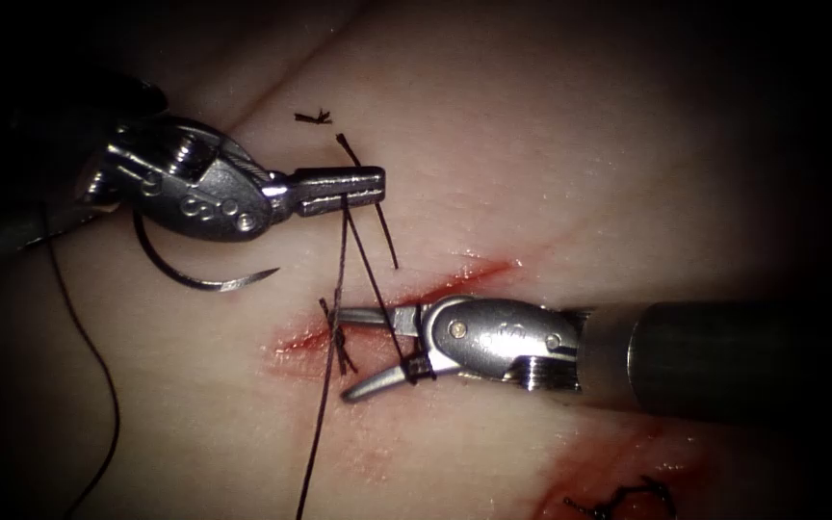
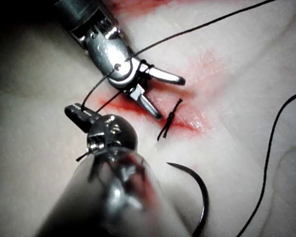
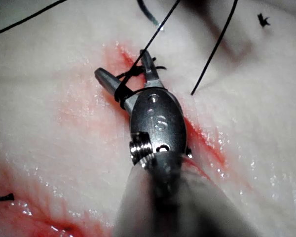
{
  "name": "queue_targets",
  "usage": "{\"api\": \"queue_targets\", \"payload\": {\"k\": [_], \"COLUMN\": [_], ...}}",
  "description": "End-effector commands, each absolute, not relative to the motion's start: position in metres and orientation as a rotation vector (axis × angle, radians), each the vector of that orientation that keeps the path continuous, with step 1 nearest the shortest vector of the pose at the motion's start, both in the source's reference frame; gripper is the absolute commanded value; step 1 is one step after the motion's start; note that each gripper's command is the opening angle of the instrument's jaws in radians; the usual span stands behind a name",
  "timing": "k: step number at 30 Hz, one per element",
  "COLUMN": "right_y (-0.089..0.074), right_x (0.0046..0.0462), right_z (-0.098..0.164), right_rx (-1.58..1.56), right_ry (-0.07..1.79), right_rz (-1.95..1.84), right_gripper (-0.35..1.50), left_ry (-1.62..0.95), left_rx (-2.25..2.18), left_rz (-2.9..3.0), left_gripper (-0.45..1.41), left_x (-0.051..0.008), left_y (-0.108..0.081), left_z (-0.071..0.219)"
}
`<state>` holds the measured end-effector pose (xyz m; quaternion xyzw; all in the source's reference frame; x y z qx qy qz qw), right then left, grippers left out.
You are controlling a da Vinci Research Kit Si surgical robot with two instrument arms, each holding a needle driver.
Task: Wound Closure
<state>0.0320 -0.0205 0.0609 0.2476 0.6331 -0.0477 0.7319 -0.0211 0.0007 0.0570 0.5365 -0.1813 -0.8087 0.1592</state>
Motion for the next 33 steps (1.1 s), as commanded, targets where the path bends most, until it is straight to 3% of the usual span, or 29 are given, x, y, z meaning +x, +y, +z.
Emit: {"api": "queue_targets", "payload": {"k": [1,8,15,33], "right_y": [-0.0209,-0.0206,-0.0198,-0.0193], "right_x": [0.0328,0.0327,0.0325,0.0319], "right_z": [0.0612,0.0608,0.0604,0.0602], "right_rx": [0.546,0.598,0.679,0.757], "right_ry": [1.397,1.469,1.606,1.782], "right_rz": [-0.104,-0.094,-0.062,0.032], "right_gripper": [1.16,1.11,0.86,0.83], "left_ry": [-0.52,-0.531,-0.568,-0.572], "left_rx": [1.533,1.451,1.402,1.384], "left_rz": [-2.309,-2.329,-2.314,-2.304], "left_gripper": [-0.45,-0.45,-0.45,-0.45], "left_x": [-0.0217,-0.0218,-0.0221,-0.0216], "left_y": [0.0005,-0.0006,-0.0021,-0.0032], "left_z": [0.0576,0.0606,0.0642,0.0651]}}
